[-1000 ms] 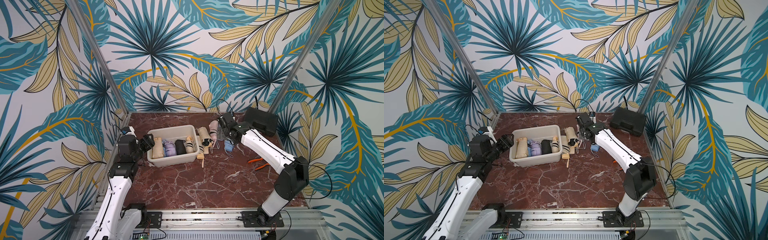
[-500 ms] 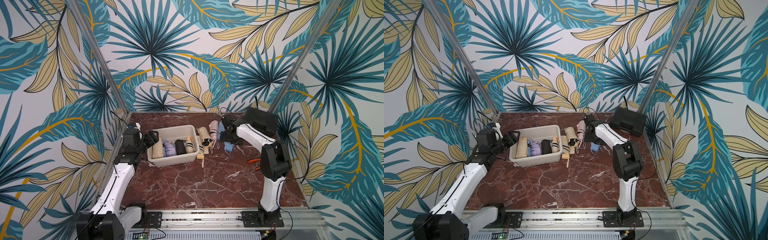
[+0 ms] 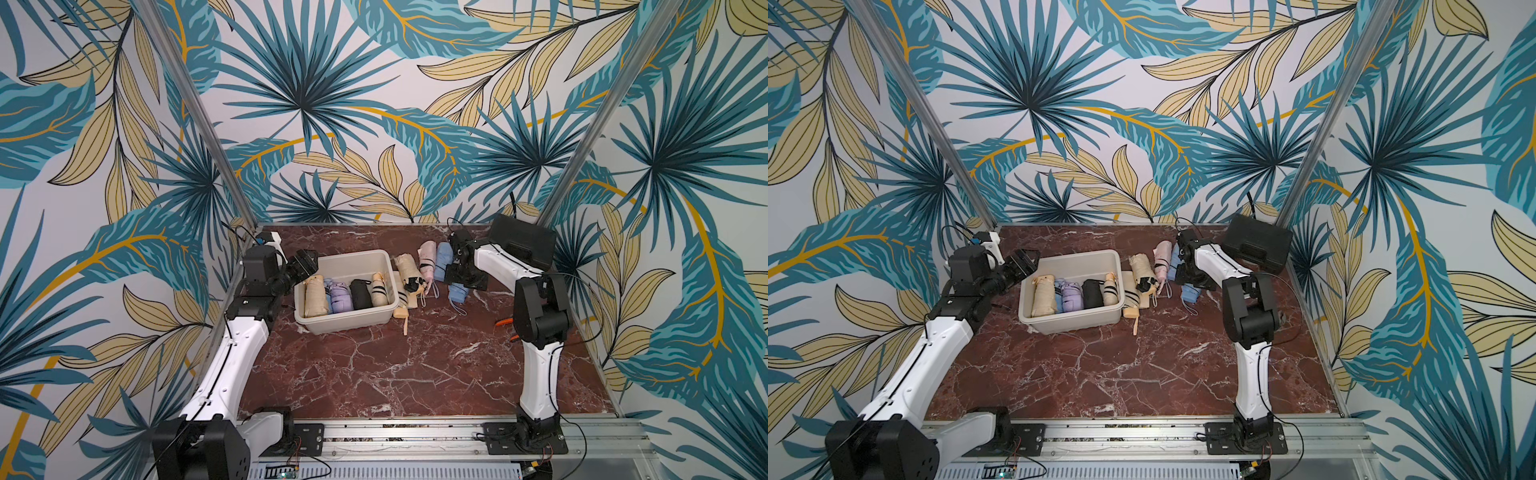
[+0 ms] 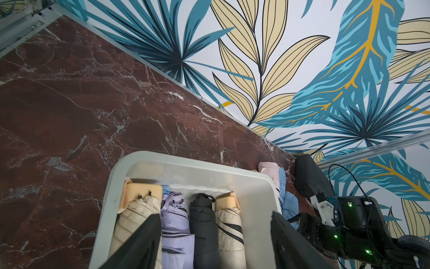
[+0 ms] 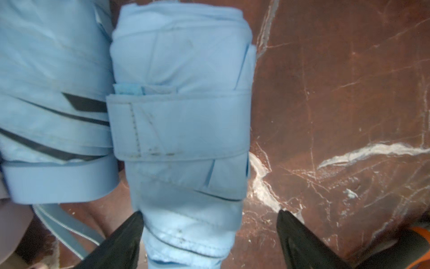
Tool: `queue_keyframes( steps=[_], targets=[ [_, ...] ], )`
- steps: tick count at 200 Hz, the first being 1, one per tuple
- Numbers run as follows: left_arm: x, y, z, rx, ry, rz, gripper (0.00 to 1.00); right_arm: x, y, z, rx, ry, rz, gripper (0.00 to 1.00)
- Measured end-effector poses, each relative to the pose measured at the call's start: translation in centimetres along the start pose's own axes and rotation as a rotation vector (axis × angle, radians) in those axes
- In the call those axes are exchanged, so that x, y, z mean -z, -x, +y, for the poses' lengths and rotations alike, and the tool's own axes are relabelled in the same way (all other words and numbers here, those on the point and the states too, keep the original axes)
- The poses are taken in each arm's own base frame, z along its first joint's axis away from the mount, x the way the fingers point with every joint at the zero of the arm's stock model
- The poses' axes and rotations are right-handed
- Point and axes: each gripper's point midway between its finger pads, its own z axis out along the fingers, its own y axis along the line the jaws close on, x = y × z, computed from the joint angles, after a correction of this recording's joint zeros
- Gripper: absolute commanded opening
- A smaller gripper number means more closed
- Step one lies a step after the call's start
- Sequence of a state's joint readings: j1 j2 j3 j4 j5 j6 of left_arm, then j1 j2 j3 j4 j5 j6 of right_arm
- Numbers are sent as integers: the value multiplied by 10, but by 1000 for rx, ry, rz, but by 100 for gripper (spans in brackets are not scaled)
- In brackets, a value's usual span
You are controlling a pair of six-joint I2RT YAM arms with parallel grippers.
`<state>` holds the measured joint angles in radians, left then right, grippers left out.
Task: Put the umbrella into the storage box
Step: Pick up the umbrella from the center of the board.
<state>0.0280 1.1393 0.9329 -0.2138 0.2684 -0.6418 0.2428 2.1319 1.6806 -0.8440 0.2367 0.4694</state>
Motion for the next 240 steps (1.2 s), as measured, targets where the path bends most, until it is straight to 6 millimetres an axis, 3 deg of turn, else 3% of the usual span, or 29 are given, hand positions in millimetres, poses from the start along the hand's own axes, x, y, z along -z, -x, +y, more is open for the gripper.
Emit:
queue_keyframes(
  steps=[93, 132, 182, 207, 240],
  targets=[
    [3, 4, -6, 11, -25, -16, 77, -10, 7, 11, 63, 46, 12, 86],
    [8, 6, -10, 8, -37, -26, 77, -20, 8, 15, 72, 45, 18, 75],
    [10, 5, -15, 5, -59, -18, 76, -20, 10, 15, 79, 46, 8, 56],
    [12, 8, -19, 5, -71, -21, 76, -18, 9, 14, 71, 56, -14, 51],
    [15, 14, -32, 4, -102, -28, 75, -8, -13, 0, 56, 55, -10, 49]
  ],
)
